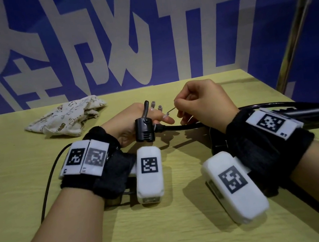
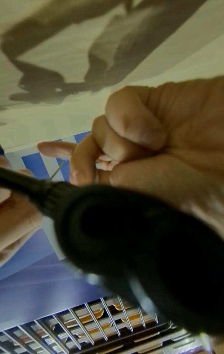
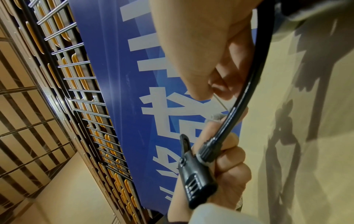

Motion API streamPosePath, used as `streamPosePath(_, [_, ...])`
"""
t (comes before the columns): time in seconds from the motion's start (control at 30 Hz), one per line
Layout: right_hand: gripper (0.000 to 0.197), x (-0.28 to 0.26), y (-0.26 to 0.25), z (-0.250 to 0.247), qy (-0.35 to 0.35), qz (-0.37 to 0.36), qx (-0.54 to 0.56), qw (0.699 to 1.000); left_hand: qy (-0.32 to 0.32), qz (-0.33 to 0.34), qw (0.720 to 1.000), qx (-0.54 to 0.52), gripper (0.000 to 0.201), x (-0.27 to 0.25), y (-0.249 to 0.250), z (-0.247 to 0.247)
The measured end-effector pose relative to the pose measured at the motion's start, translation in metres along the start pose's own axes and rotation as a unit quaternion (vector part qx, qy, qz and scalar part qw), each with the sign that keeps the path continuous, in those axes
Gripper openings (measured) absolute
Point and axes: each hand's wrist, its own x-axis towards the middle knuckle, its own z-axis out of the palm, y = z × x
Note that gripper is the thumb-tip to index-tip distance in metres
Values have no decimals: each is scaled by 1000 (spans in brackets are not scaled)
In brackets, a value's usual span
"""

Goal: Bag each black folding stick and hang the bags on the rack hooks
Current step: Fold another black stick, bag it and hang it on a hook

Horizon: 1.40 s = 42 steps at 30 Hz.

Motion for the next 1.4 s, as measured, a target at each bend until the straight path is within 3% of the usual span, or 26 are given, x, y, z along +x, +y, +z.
streamPosePath(0.07, [9, 0, 0, 0, -4, 0, -1, 1000, 3, 3, 1000, 1, 32, 1, 0, 0])
streamPosePath(0.17, [12, 1, 0, 0, -5, 3, -2, 1000, -8, 7, 1000, 4, 12, -1, 1, 1])
streamPosePath(0.37, [10, 1, 1, 2, -24, -8, -35, 999, -15, 17, 1000, 9, 8, -6, 4, 3])
streamPosePath(0.53, [6, 1, 0, 2, -58, -8, -51, 997, -38, 52, 997, 52, 19, -1, -3, 1])
streamPosePath(0.73, [11, 1, -2, 0, -65, 7, -63, 996, -19, 64, 995, 68, 32, 1, -5, -1])
streamPosePath(0.9, [18, 1, -5, -2, -89, 26, -65, 994, -12, 112, 990, 90, 21, -1, -7, -1])
streamPosePath(1.13, [18, 2, -5, -4, -116, 38, -84, 989, -27, 138, 986, 93, 53, -1, -10, 0])
streamPosePath(1.27, [12, 2, -2, -4, -104, 40, -85, 990, -30, 157, 982, 96, 35, 0, -13, 0])
streamPosePath(1.4, [12, 3, 0, -4, -93, 31, -91, 991, -17, 158, 984, 83, 42, -1, -11, 1])
